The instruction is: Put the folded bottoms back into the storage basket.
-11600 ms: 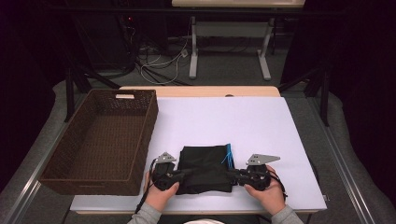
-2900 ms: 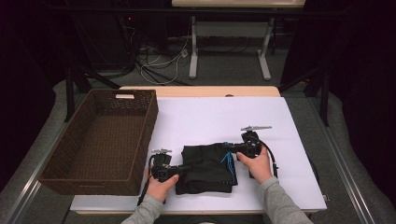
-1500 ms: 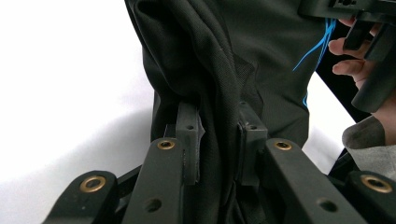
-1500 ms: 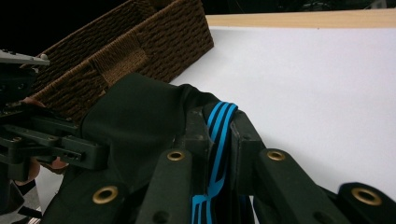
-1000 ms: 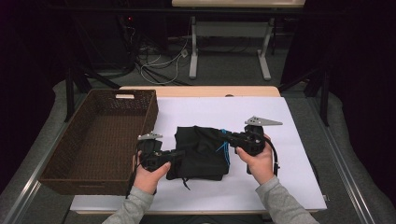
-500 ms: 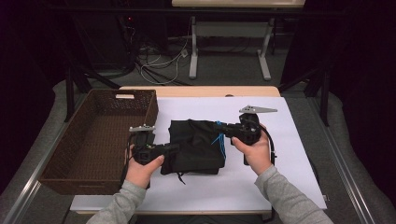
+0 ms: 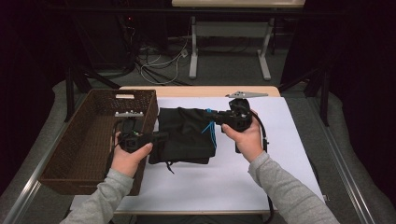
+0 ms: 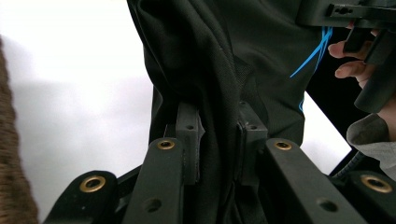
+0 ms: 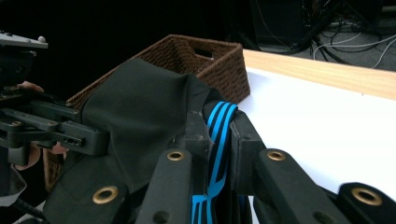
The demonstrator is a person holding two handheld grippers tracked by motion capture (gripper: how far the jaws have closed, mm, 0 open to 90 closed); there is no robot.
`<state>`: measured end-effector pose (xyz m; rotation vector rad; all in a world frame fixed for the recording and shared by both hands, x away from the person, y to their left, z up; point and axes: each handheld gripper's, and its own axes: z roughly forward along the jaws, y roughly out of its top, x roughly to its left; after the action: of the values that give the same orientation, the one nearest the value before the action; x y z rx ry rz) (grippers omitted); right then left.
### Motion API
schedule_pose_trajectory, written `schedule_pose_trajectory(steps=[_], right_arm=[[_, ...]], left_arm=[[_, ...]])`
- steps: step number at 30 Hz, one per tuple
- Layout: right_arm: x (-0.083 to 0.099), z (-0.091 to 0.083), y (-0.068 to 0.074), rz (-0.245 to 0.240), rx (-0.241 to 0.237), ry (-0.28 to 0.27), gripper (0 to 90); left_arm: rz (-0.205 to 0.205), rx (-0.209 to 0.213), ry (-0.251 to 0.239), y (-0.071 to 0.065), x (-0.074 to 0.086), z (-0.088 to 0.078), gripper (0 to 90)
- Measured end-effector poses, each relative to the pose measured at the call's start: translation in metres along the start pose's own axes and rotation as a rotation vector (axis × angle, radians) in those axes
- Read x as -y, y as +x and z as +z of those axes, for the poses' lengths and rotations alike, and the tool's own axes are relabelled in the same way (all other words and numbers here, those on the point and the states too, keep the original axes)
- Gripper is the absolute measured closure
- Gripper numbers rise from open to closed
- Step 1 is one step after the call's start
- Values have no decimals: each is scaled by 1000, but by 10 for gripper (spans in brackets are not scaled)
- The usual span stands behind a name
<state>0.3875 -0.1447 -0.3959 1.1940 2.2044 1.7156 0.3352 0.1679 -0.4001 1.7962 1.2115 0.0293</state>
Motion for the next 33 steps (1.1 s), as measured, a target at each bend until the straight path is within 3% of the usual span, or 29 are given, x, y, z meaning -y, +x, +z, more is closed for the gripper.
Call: schedule_pose_trajectory(steps=[15, 33], right_arm=[[-39, 38, 29, -50, -17, -5, 803], [-63, 74, 59, -82, -40, 8, 803]], left_arm=[[-25, -50, -34, 25, -21, -41, 755], [-38, -119, -59, 46, -28, -83, 755]])
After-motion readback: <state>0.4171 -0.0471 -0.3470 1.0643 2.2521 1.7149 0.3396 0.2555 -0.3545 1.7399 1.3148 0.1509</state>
